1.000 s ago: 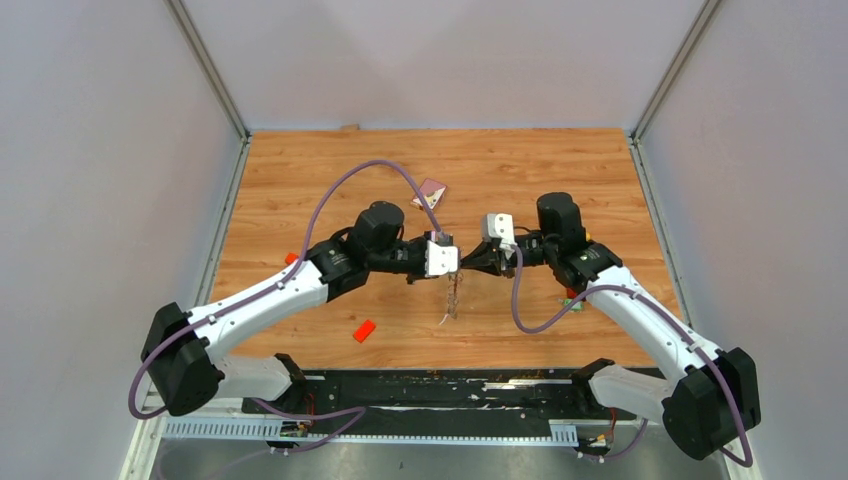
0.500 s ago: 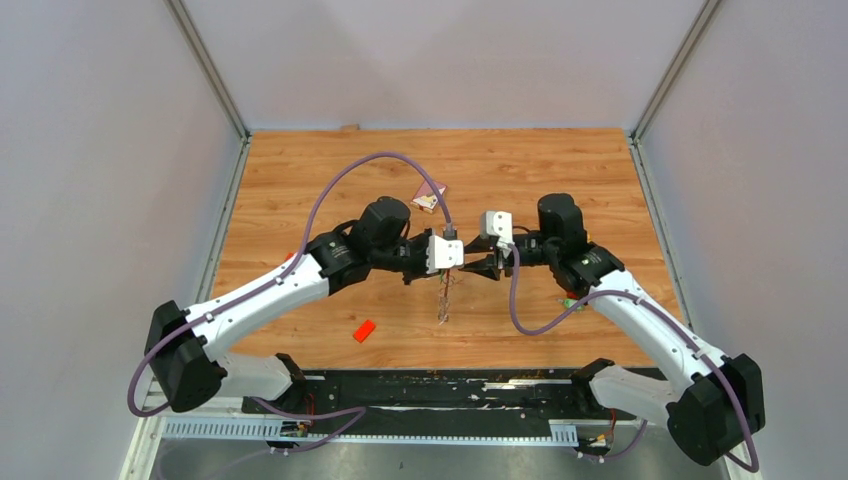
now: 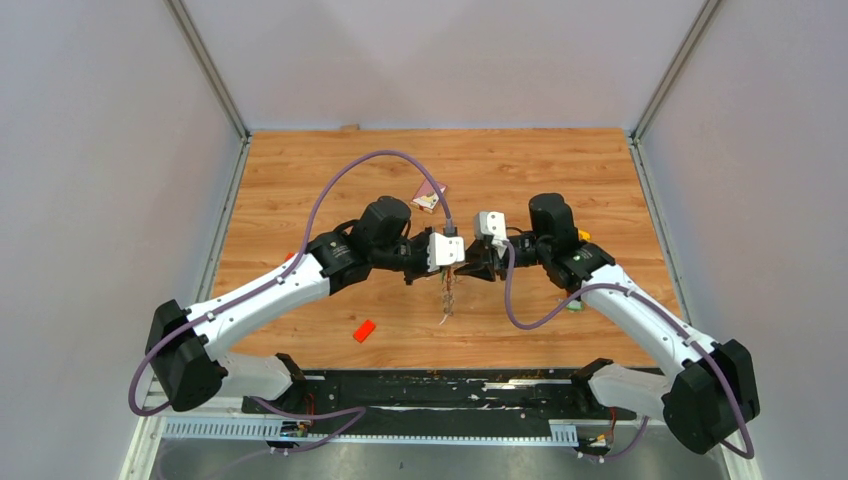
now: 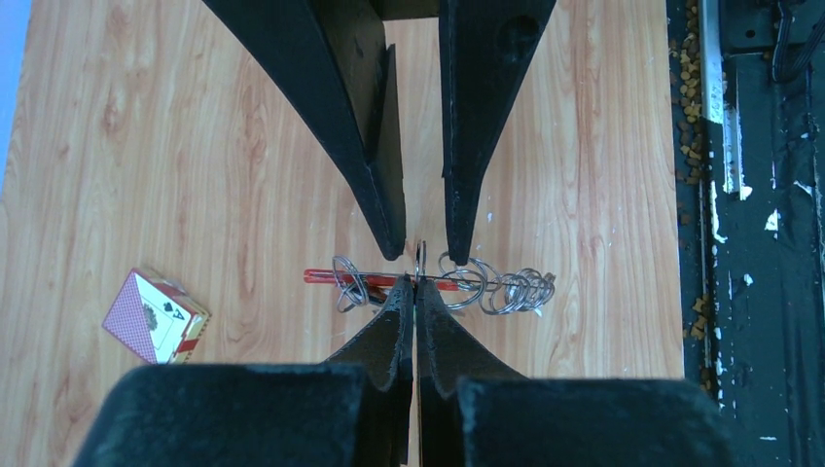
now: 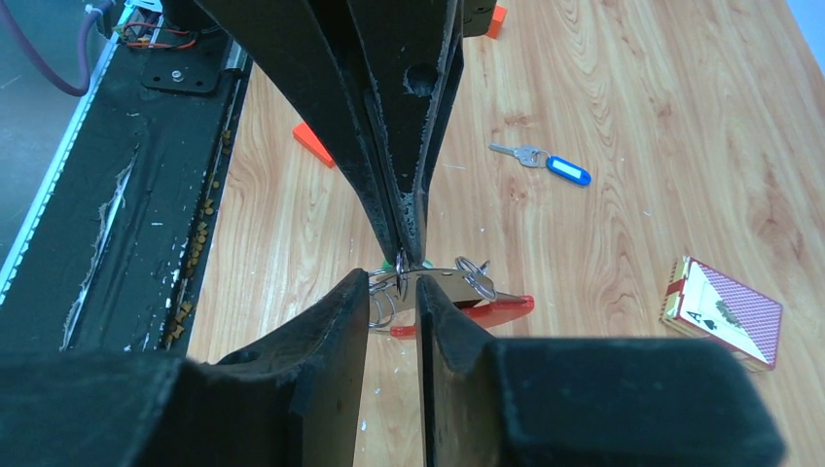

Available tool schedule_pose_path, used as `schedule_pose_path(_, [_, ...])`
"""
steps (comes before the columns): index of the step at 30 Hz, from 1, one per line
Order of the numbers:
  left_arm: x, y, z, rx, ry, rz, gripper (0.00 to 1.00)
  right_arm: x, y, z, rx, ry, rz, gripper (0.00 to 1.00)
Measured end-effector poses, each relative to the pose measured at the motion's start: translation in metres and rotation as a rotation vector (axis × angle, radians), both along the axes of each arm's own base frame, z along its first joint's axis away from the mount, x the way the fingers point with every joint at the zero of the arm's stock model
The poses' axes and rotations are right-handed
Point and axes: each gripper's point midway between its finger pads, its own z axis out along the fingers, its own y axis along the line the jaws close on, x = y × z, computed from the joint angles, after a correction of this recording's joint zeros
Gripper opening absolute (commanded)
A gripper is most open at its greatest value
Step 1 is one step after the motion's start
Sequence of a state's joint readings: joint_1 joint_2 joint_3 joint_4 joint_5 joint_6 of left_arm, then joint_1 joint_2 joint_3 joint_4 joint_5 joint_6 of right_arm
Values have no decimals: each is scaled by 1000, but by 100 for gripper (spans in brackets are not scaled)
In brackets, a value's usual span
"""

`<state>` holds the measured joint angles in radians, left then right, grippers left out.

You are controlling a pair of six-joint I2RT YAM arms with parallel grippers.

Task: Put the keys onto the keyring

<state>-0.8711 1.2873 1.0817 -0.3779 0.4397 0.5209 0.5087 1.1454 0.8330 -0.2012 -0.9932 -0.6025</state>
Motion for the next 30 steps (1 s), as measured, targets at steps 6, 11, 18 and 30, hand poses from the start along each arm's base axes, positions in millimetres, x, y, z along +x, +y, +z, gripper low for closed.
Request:
schedule_pose_path(6, [0,-2,2,-9,-2,-2,0,-1,2,-4,-5,22,6,13])
schedule_pose_path(11, [-1,-2,2,-12,2,-8,0,-1,3,-3,0,24,5,2])
schedule_pose_path(18, [0,-3,2,-24,4,-6,23,1,3,-2,1,30,-10,0])
schedule_pose_path(30, [13,15,19,-258,16,-26,44,-1,8,29,71,52,8,0])
